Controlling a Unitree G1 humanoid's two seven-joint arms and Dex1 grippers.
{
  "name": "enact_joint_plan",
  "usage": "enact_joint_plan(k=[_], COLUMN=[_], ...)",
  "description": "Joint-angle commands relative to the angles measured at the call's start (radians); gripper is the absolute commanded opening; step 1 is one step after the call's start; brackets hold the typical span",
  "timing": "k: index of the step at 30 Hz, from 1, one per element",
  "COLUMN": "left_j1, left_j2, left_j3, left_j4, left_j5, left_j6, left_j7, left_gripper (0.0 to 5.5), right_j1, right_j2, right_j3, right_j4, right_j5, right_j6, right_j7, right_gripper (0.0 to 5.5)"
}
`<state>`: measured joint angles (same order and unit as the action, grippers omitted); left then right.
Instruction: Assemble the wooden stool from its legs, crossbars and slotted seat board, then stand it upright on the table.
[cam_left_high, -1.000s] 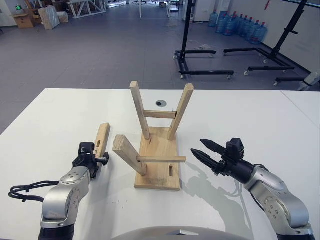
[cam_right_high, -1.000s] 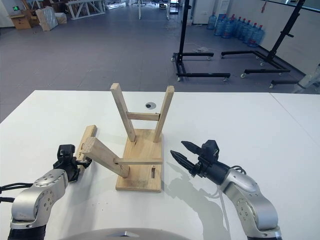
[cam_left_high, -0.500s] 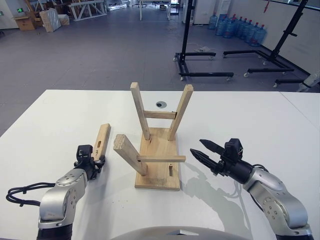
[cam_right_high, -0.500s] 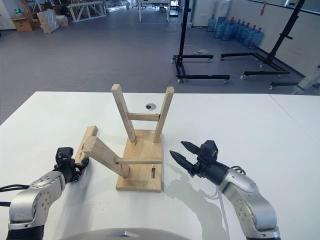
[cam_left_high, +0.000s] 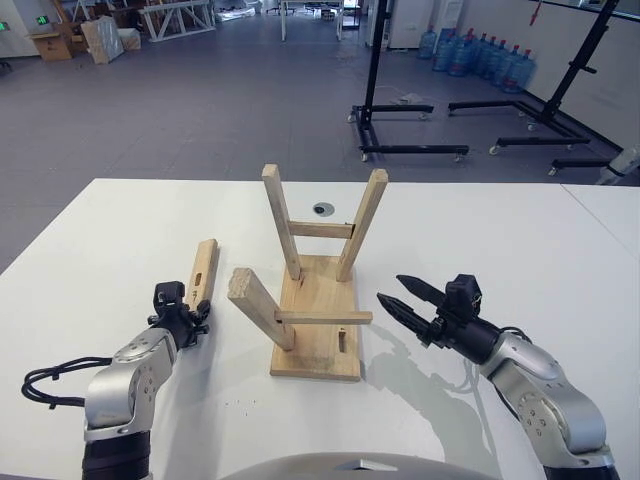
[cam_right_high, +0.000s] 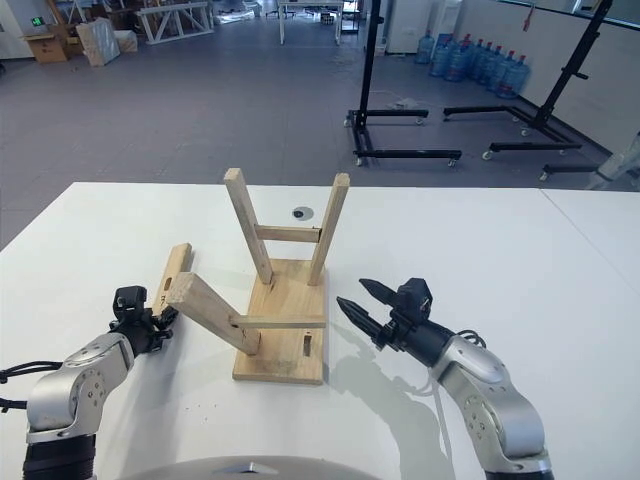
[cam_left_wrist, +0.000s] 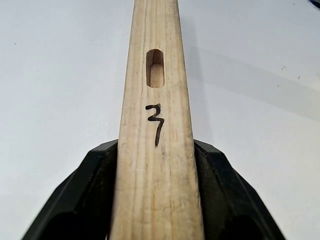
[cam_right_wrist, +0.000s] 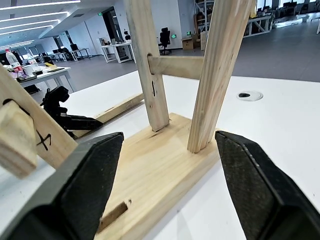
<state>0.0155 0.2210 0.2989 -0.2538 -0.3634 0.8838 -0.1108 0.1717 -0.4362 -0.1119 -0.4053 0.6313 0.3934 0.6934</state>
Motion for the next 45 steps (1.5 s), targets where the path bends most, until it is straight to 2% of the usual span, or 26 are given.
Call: enact_joint_plan(k=[1, 4, 6, 9, 12, 18, 28, 33, 37, 40, 45], left_j1=[-0.158, -0.213, -0.236, -0.292, -0.377, -0.484, -0.508, -0.494, -0.486, -0.480, -0.485], left_j2=[0.054, 0.088, 0.159, 0.261, 0.332, 0.366, 0.370, 0.376, 0.374, 0.368, 0.365], left_j3=[0.115, 0.173, 0.128, 0.035, -0.045, -0.168, -0.214, -0.257, -0.251, -0.229, -0.224], left_j4=[-0.012, -0.105, -0.159, -0.125, -0.022, 0.104, 0.105, 0.114, 0.120, 0.114, 0.113], left_j5=[-0.157, -0.433, -0.548, -0.574, -0.548, -0.503, -0.555, -0.508, -0.517, -0.541, -0.546], left_j6=[-0.198, -0.166, -0.144, -0.136, -0.150, -0.172, -0.124, -0.139, -0.127, -0.122, -0.127], left_j7=[-0.194, -0.389, -0.556, -0.747, -0.881, -1.040, -1.138, -1.148, -1.152, -1.147, -1.140], left_gripper=[2.06, 2.06, 2.06, 2.06, 2.06, 2.06, 2.06, 2.06, 2.06, 2.06, 2.06], right_j1=[-0.114, -0.205, -0.273, -0.362, -0.439, -0.466, -0.497, -0.537, -0.543, -0.536, -0.536], right_j2=[0.017, 0.040, 0.068, 0.128, 0.197, 0.281, 0.309, 0.341, 0.346, 0.333, 0.329], right_j3=[-0.086, -0.122, -0.117, -0.071, -0.005, 0.110, 0.155, 0.112, 0.056, 0.051, 0.041], right_j4=[-0.036, -0.045, -0.054, -0.055, -0.040, -0.024, 0.059, 0.059, 0.044, 0.043, 0.048], right_j5=[0.187, 0.360, 0.476, 0.568, 0.574, 0.516, 0.386, 0.458, 0.589, 0.612, 0.615], right_j6=[0.070, 0.130, 0.161, 0.179, 0.172, 0.159, 0.104, 0.117, 0.143, 0.158, 0.162], right_j7=[-0.036, -0.077, -0.105, -0.134, -0.152, -0.127, -0.043, -0.041, -0.031, -0.024, -0.017], right_gripper=[3.37, 3.37, 3.37, 3.37, 3.37, 3.37, 3.37, 3.37, 2.68, 2.15, 2.14])
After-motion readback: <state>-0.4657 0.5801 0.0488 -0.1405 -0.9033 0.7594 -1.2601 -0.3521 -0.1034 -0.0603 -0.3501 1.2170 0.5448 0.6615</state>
